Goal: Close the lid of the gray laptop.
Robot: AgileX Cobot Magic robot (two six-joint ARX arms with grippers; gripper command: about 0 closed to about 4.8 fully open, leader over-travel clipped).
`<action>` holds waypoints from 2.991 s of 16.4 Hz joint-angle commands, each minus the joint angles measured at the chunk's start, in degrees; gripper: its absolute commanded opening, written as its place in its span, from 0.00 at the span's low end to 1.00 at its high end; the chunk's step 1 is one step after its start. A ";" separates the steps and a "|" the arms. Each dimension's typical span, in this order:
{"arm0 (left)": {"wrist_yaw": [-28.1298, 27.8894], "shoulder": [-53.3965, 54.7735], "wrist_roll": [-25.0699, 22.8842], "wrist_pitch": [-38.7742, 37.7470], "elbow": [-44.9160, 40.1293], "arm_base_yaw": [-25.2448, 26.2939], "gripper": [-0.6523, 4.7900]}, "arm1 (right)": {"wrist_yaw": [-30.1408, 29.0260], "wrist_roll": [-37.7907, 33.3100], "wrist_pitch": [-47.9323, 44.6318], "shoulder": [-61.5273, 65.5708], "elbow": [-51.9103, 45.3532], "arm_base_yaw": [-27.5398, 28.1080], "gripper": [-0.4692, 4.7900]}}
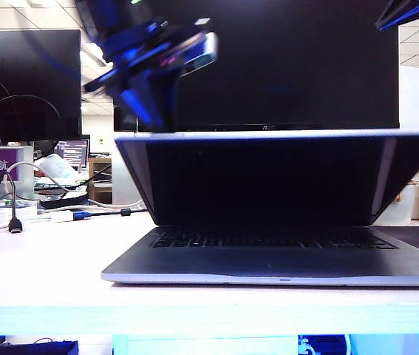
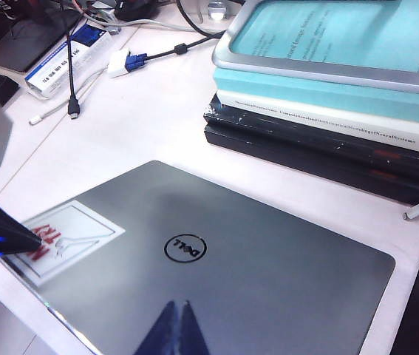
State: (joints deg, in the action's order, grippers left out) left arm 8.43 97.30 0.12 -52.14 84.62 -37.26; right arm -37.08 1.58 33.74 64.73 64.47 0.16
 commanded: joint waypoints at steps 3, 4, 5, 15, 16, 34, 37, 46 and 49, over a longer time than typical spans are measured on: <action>2.60 -3.52 2.14 7.78 -11.96 -0.52 0.11 | 0.00 0.28 -0.98 -0.13 0.24 -0.11 0.09; 2.54 -3.69 2.29 9.35 -13.49 -0.83 0.11 | 0.02 0.28 -0.72 -0.13 0.24 -0.11 0.09; 2.54 -4.07 2.34 11.13 -15.02 -1.27 0.11 | -0.02 0.28 -0.31 -0.13 0.24 -0.11 0.09; -8.79 -10.08 1.95 19.85 -19.56 -1.84 0.11 | 0.04 1.09 0.17 -0.22 0.24 -0.15 0.09; -12.76 -15.08 1.81 23.63 -19.56 -1.68 0.11 | 0.07 1.25 -0.61 -0.37 0.22 -0.13 0.09; 0.92 -54.51 0.81 46.51 -47.30 33.48 0.11 | 21.11 -7.91 -36.70 -31.19 -34.82 -0.22 0.09; 0.81 -56.87 0.90 50.99 -51.84 33.48 0.11 | 22.64 -9.79 -43.19 -36.79 -40.22 -0.22 0.09; -9.84 -70.66 2.89 65.99 -71.21 33.53 0.11 | 30.62 -14.21 -54.21 -53.29 -59.28 -0.22 0.09; -11.61 -72.63 3.06 70.66 -75.54 33.57 0.11 | 31.19 -14.86 -55.01 -53.64 -63.71 -0.22 0.09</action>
State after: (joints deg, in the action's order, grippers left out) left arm -1.87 24.75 3.27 16.53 10.00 -3.79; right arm -6.09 -12.78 -20.27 11.09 1.32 -0.08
